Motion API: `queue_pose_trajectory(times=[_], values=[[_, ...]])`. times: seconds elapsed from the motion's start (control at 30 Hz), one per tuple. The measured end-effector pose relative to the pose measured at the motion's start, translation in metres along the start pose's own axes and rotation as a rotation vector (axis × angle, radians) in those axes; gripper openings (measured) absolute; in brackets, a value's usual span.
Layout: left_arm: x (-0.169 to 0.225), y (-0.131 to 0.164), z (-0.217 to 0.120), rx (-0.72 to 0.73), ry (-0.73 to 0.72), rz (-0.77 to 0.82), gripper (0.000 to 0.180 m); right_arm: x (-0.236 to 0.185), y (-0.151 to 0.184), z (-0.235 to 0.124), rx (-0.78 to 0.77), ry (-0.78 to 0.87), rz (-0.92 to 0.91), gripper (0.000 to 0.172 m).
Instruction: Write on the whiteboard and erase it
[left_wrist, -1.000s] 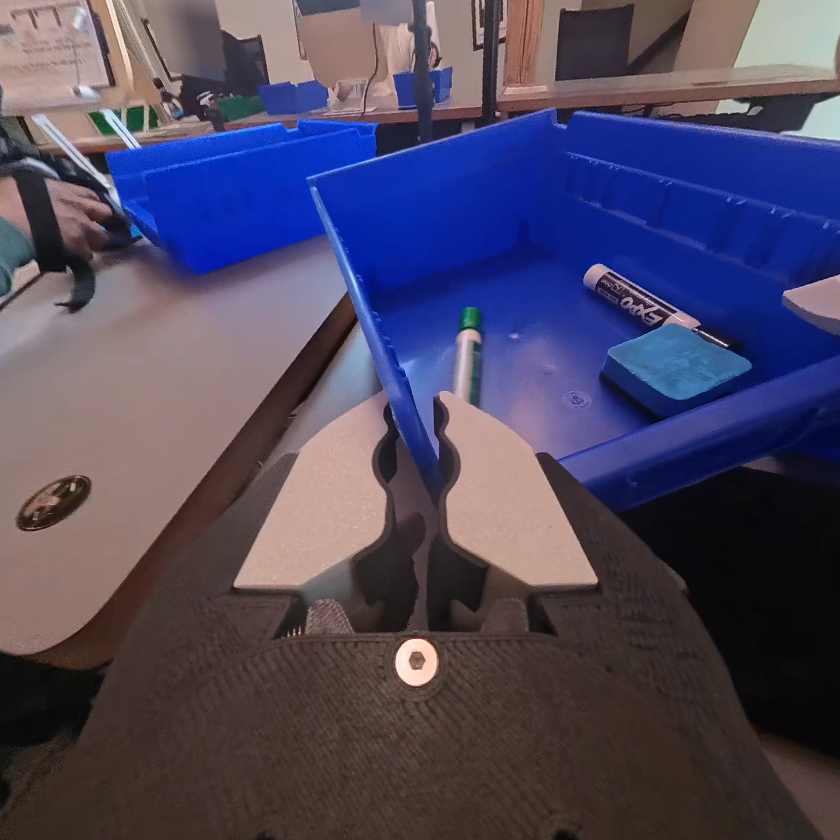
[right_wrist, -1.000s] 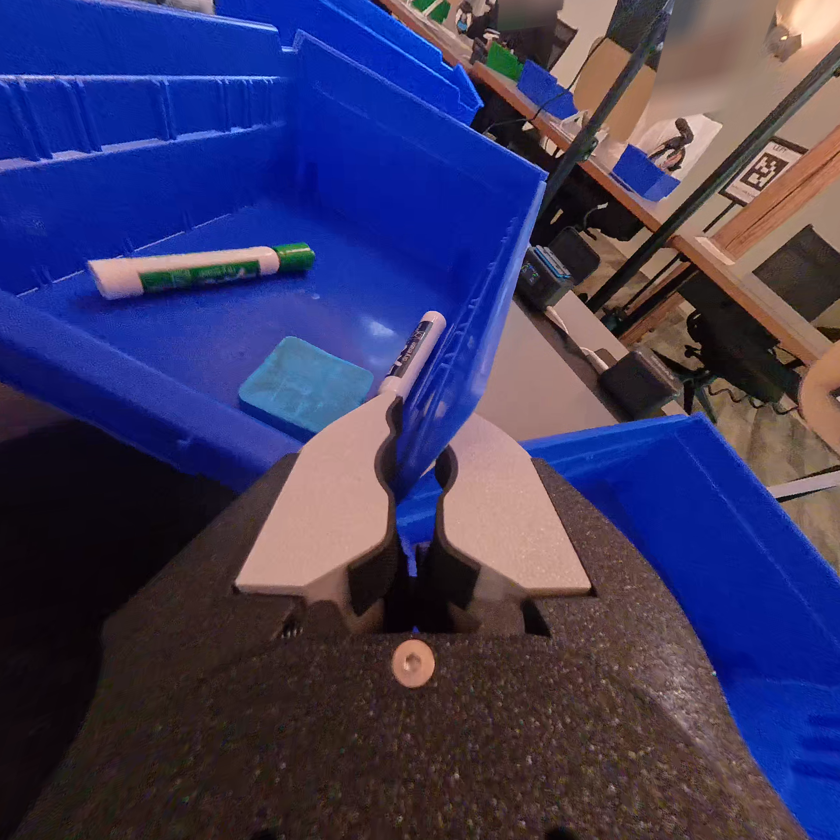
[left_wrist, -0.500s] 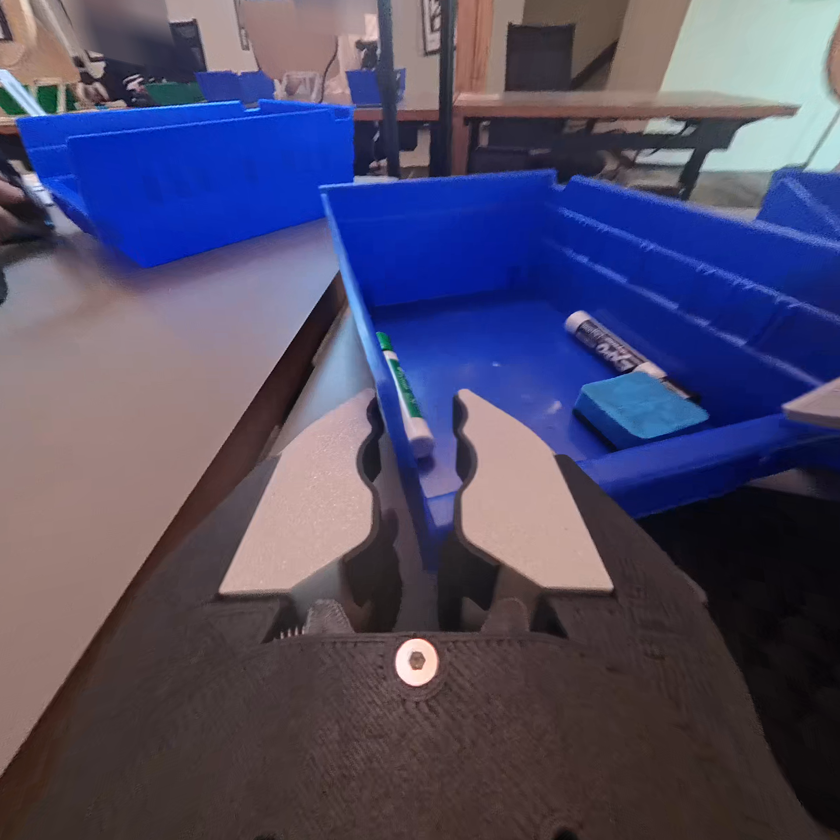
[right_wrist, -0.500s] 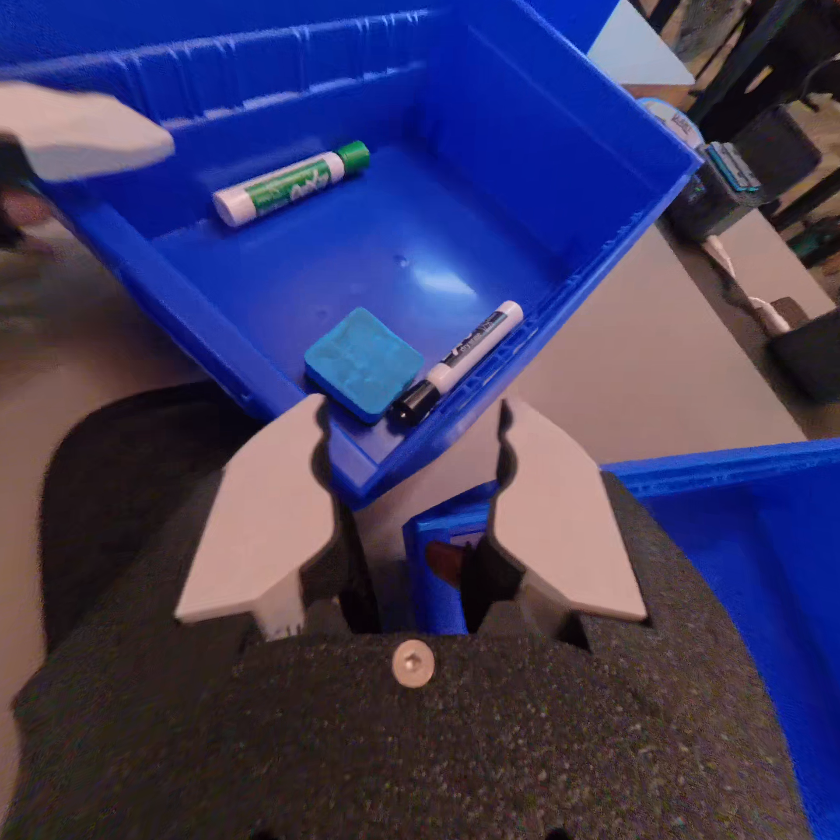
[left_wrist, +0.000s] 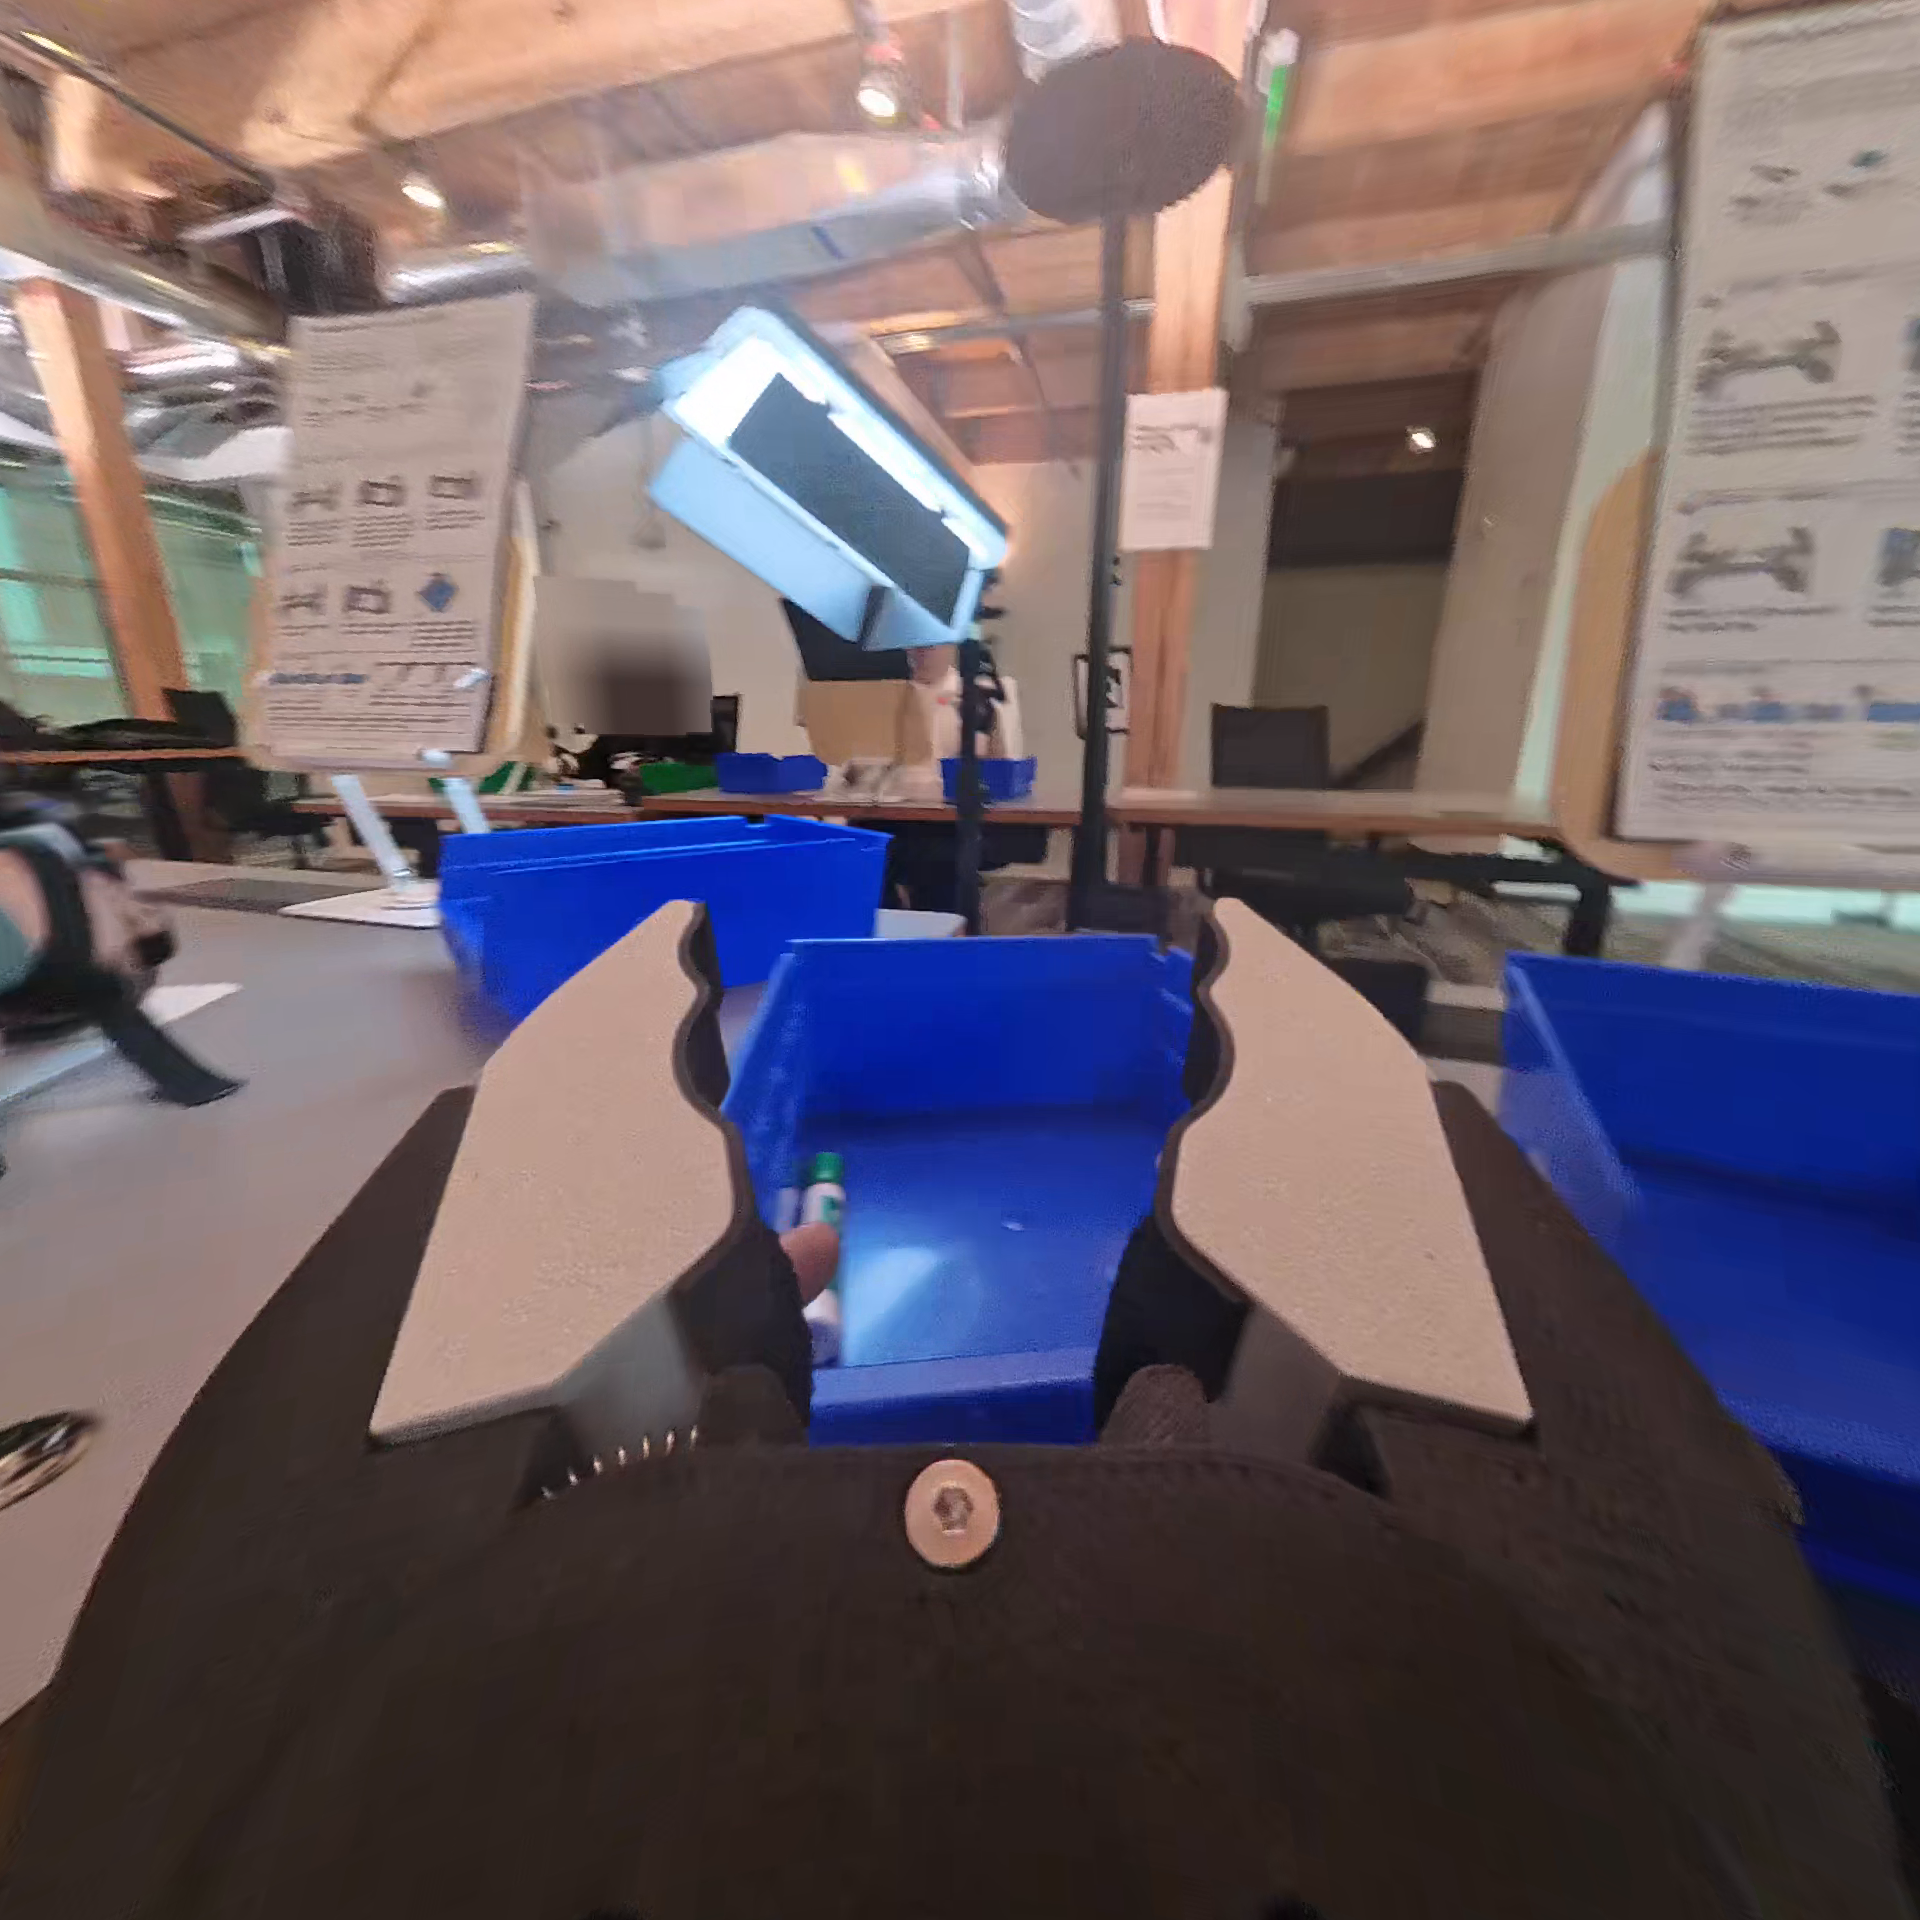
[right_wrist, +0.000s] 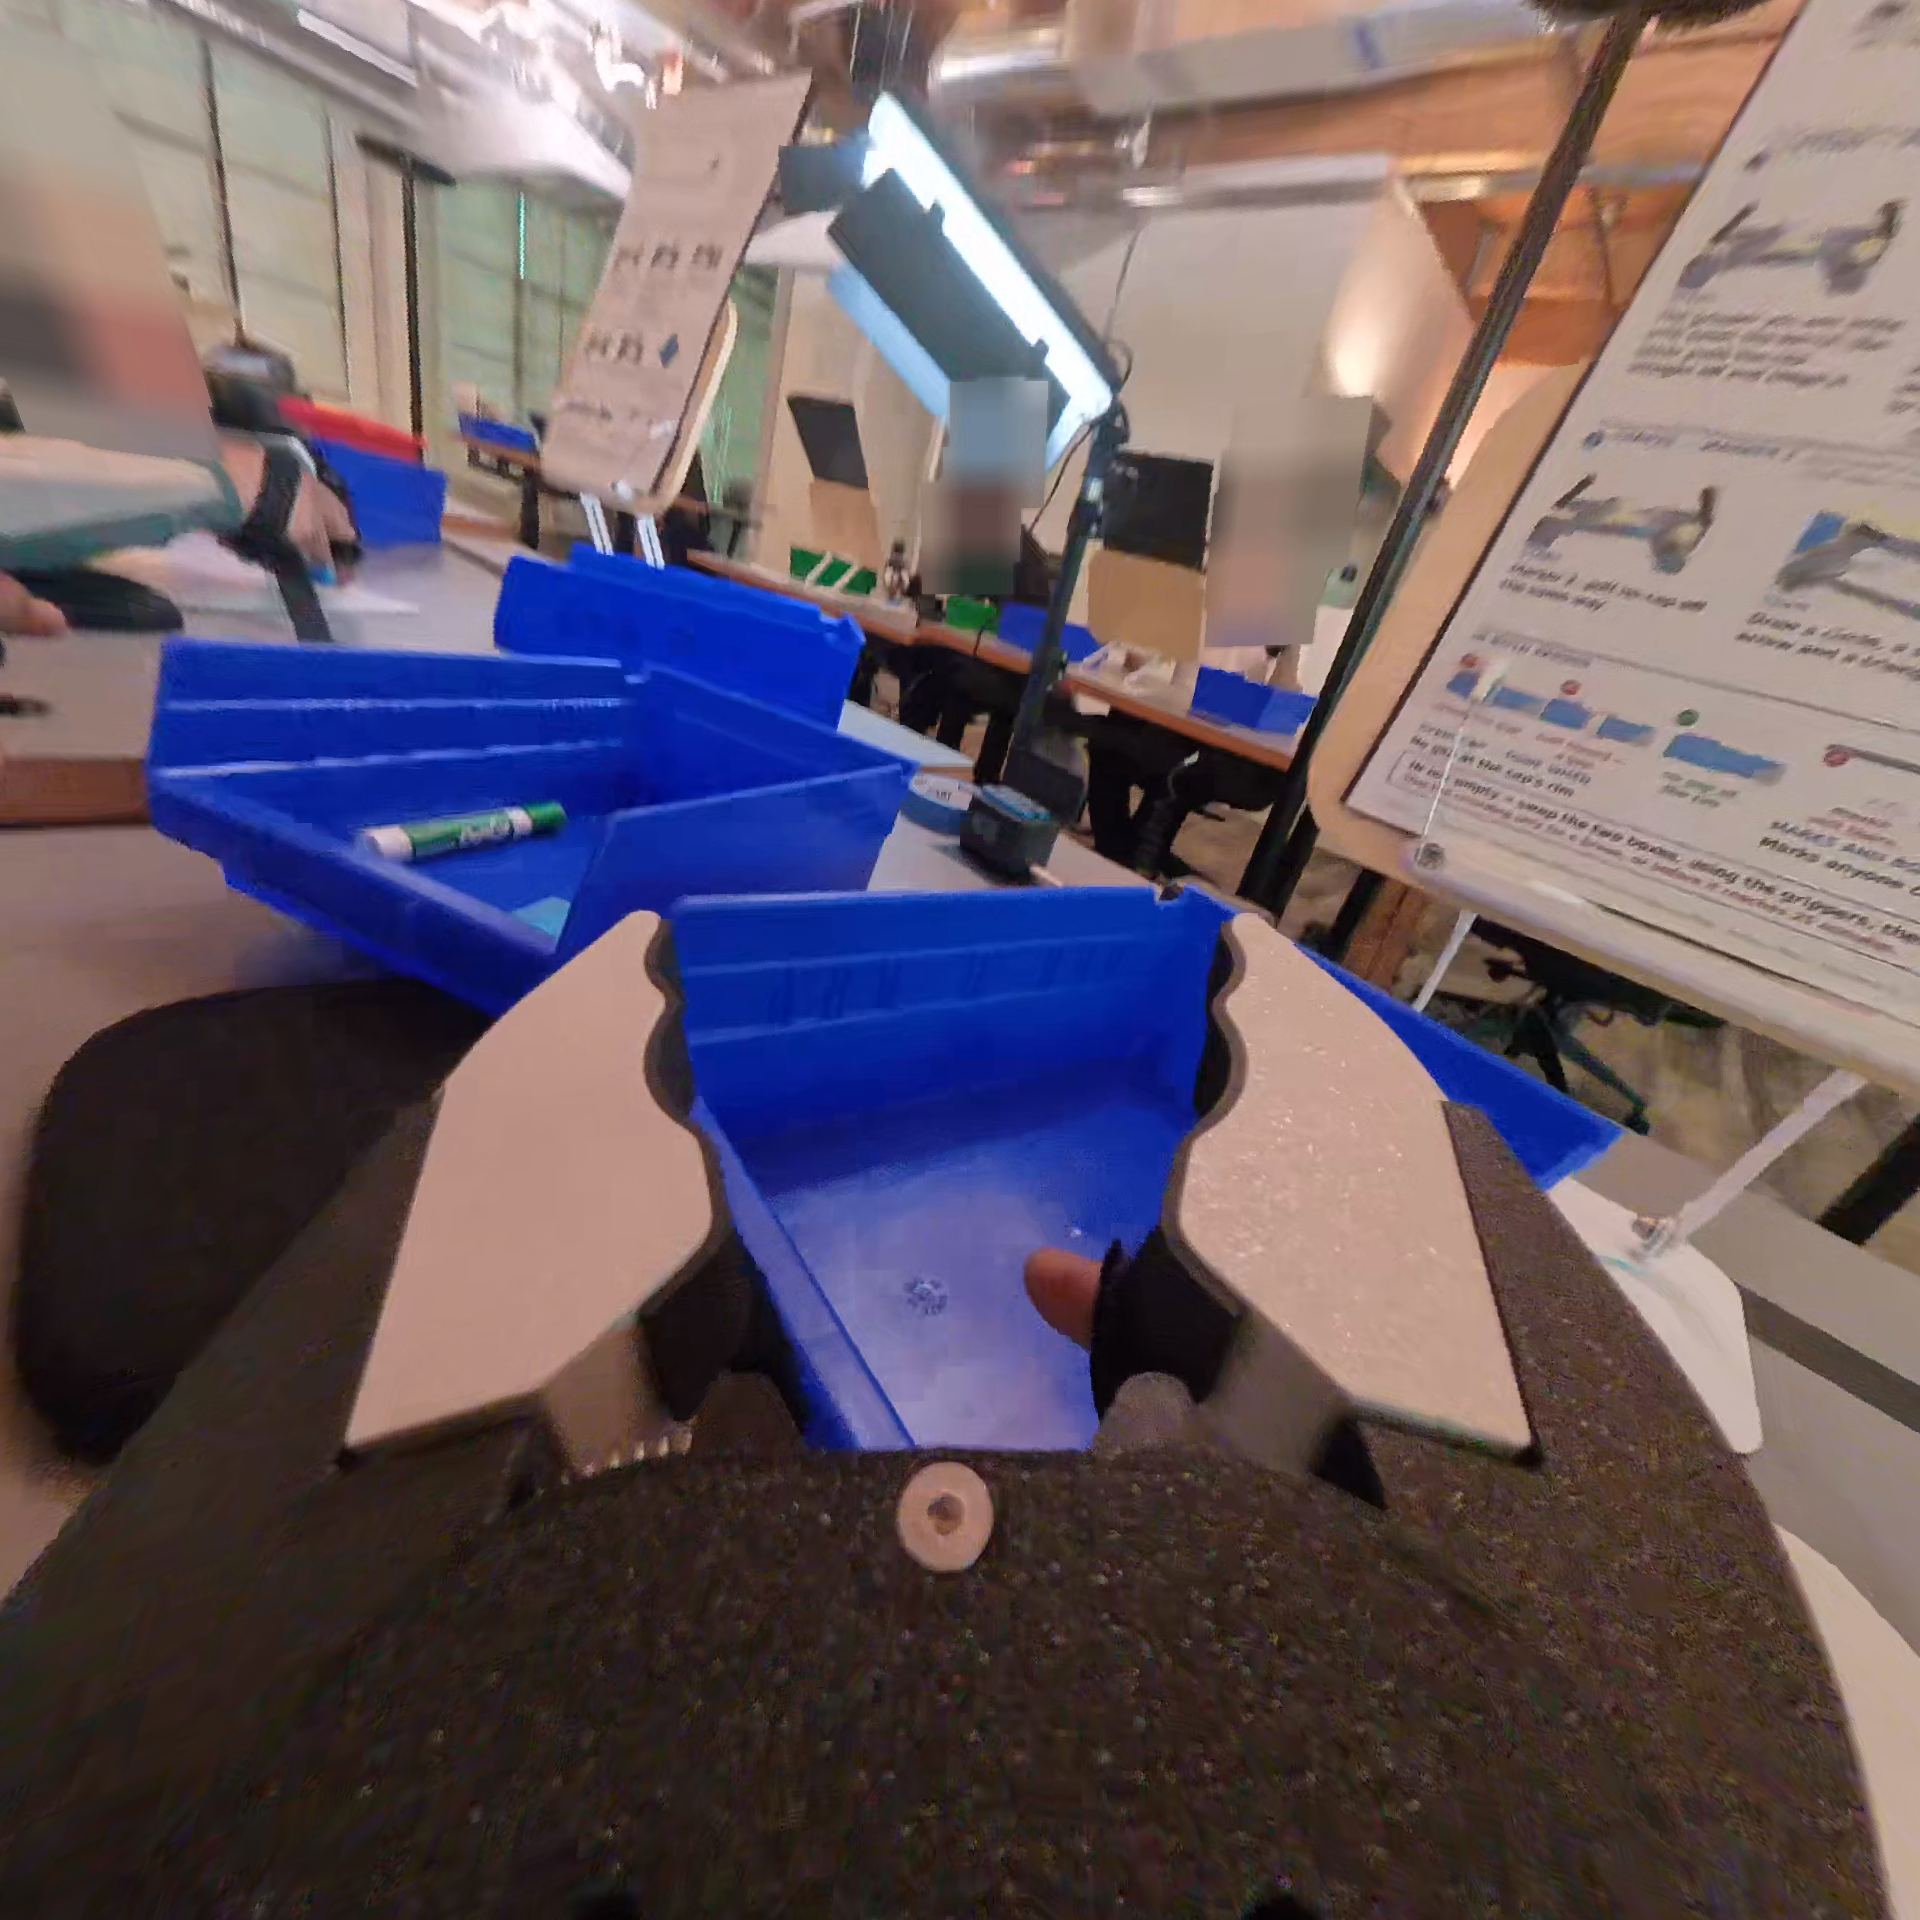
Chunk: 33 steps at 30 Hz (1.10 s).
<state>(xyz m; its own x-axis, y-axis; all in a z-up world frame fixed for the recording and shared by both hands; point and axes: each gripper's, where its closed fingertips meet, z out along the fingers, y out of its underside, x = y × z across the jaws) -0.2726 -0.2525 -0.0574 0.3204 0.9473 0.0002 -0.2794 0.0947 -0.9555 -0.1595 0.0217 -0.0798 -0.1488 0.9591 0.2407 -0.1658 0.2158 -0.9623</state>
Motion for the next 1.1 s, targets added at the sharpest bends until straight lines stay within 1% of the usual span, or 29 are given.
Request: queue_pose_trajectory(times=[0.03,0.07,0.13,0.23,0.33,0.4,0.43,0.5,0.67,0.77,0.8,0.83,0.87,0.93,1.0,1.1], values=[[0.016,-0.003,0.001,-0.015,0.032,0.015,0.087,0.003,-0.003,-0.005,0.027,0.012,0.023,0.093],[0.031,-0.007,0.0,-0.016,0.058,0.023,0.086,0.008,-0.002,-0.008,0.025,0.033,0.031,0.095],[0.055,-0.017,-0.003,0.019,0.081,0.023,0.086,0.017,0.011,-0.013,-0.019,0.062,0.012,0.104],[0.083,-0.026,-0.01,0.053,0.104,0.006,0.083,0.031,0.033,-0.022,-0.095,0.1,0.018,0.112],[0.113,-0.017,-0.01,-0.007,0.161,0.016,0.083,0.036,0.056,-0.026,-0.176,0.093,0.039,0.116],[0.133,-0.008,-0.009,-0.065,0.214,0.049,0.085,0.029,0.077,-0.024,-0.297,0.044,0.074,0.124],[0.144,-0.004,-0.009,-0.089,0.243,0.063,0.083,0.027,0.086,-0.023,-0.356,0.029,0.085,0.126],[0.165,0.005,-0.009,-0.13,0.305,0.078,0.083,0.027,0.095,-0.022,-0.409,0.029,0.089,0.125],[0.203,0.032,-0.012,-0.214,0.424,0.088,0.083,0.034,0.096,-0.023,-0.415,0.047,0.122,0.105],[0.211,0.049,-0.011,-0.278,0.458,0.114,0.083,0.031,0.105,-0.022,-0.463,0.03,0.135,0.095],[0.212,0.053,-0.01,-0.295,0.465,0.122,0.083,0.032,0.109,-0.022,-0.49,0.036,0.126,0.087],[0.212,0.057,-0.01,-0.309,0.472,0.128,0.083,0.036,0.114,-0.025,-0.522,0.052,0.102,0.071],[0.212,0.061,-0.009,-0.325,0.477,0.129,0.083,0.039,0.116,-0.027,-0.541,0.058,0.085,0.062],[0.213,0.072,-0.008,-0.379,0.491,0.122,0.081,0.046,0.118,-0.033,-0.591,0.084,0.081,0.05],[0.213,0.09,-0.009,-0.467,0.499,0.104,0.08,0.054,0.119,-0.041,-0.625,0.106,0.028,0.039],[0.208,0.122,-0.009,-0.621,0.464,0.126,0.077,0.061,0.115,-0.05,-0.647,0.107,0.039,0.029]])
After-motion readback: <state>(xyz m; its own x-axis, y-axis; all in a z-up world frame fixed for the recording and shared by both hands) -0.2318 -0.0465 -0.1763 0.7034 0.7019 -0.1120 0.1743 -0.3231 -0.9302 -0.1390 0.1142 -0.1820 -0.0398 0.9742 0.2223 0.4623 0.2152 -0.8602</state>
